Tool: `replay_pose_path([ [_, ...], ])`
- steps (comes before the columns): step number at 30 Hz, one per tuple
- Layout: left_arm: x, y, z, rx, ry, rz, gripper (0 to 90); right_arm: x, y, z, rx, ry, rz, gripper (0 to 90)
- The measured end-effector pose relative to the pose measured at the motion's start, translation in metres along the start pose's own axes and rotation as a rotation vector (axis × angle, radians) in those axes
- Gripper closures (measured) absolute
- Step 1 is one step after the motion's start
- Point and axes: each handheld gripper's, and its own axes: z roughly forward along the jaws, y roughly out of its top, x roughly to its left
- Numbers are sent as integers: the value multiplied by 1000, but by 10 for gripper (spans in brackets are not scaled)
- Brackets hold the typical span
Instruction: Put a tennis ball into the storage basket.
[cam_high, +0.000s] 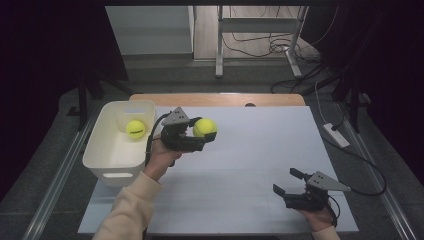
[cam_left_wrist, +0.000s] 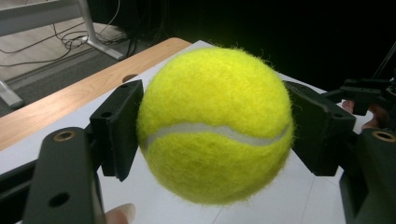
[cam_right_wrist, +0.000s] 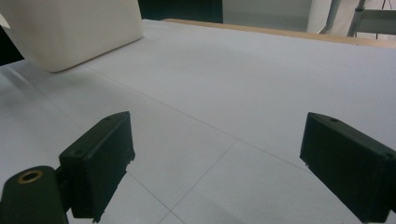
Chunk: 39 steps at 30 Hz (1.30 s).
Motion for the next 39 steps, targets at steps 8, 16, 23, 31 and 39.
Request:
replay_pose_path([
  [8,4,0,-7,-7,14,-2,265,0,0,0,3,2,-2,96],
  [16,7,-1,-15,-16,33,-10,264,0,0,0,4,1,-2,96],
  [23,11,-1,-22,-21,53,-15,264,0,0,1,4,3,-5,96],
  [31,14,0,-28,-24,70,-17,264,0,0,1,3,4,-4,96],
  [39,19,1,-36,-29,94,-25,264,0,0,1,3,4,-4,95],
])
